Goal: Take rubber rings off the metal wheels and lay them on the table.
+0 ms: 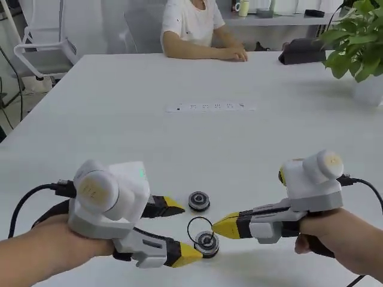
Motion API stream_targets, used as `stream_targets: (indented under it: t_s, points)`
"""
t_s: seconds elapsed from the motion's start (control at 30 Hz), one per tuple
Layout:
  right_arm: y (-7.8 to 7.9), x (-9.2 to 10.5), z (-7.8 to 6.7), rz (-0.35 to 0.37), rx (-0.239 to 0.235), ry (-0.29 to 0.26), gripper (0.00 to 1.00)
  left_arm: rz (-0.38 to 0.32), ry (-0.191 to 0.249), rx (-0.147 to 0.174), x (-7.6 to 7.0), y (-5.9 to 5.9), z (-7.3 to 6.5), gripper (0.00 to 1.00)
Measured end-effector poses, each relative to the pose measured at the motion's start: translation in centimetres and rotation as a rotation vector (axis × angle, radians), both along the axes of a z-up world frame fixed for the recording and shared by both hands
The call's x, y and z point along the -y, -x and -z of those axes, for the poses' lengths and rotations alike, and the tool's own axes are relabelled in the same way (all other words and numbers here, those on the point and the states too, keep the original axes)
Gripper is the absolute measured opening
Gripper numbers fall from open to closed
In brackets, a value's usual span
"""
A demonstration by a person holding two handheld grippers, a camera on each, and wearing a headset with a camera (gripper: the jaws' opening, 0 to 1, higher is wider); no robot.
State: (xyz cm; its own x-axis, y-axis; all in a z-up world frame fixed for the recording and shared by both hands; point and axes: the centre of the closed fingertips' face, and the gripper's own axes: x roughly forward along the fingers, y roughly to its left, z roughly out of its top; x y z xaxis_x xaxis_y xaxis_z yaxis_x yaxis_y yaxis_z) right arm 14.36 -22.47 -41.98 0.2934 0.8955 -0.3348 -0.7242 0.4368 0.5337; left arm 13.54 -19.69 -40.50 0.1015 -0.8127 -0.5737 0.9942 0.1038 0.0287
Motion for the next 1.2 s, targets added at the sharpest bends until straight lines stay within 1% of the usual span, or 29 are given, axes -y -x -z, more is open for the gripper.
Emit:
stream_targets:
  t_s: [0.07,0.17,0.27,0.3,0.43,0.47,0.57,0.7,0.77,0.83,0.93,1.1,1.2]
  points:
    - [-0.1,-0.1,-0.1,-0.004,0.002,0.002,0.00,-0.007,0.008,-0.003,-0.5,0.1,-0.3,0.48]
    - [-0.5,-0.3,-0.3,-0.006,0.004,0.005,0.00,-0.014,0.005,0.001,-1.1,0.1,-0.4,0.52]
    - [-0.8,-0.6,-0.5,-0.011,0.008,0.003,0.00,-0.034,-0.009,0.006,-2.1,-0.2,-0.1,0.61]
    - [-0.9,-0.8,-0.6,-0.014,0.009,0.004,0.00,-0.039,-0.008,0.009,-2.3,-0.3,-0.1,0.62]
    - [-1.2,-1.6,-0.7,-0.033,0.014,0.008,0.00,-0.080,0.004,-0.010,-3.4,-0.7,-0.1,0.63]
    - [-1.2,-1.8,-0.6,-0.037,0.014,0.011,0.00,-0.087,0.006,-0.014,-3.6,-0.7,-0.2,0.64]
    - [-1.5,-2.2,-0.2,-0.048,0.013,0.029,0.00,-0.104,0.006,-0.011,-4.3,-0.9,-0.2,0.67]
    - [-1.6,-2.7,0.0,-0.060,0.010,0.036,0.00,-0.121,0.004,-0.011,-5.2,-1.1,-0.2,0.69]
    - [-1.7,-3.1,0.1,-0.067,0.018,0.050,0.00,-0.128,0.029,-0.018,-5.4,-1.1,-0.5,0.73]
    - [-1.7,-3.4,0.3,-0.077,0.022,0.060,0.00,-0.133,0.019,-0.020,-5.8,-1.2,-0.4,0.75]
    - [-1.7,-3.9,0.7,-0.090,0.020,0.072,0.00,-0.139,0.003,-0.012,-6.3,-1.4,-0.2,0.75]
    - [-1.5,-4.7,1.2,-0.105,0.027,0.092,0.00,-0.153,0.004,-0.012,-6.9,-1.6,-0.3,0.77]
    - [-1.6,-5.1,1.8,-0.115,0.035,0.118,0.00,-0.153,-0.005,-0.010,-7.1,-1.5,-0.2,0.79]
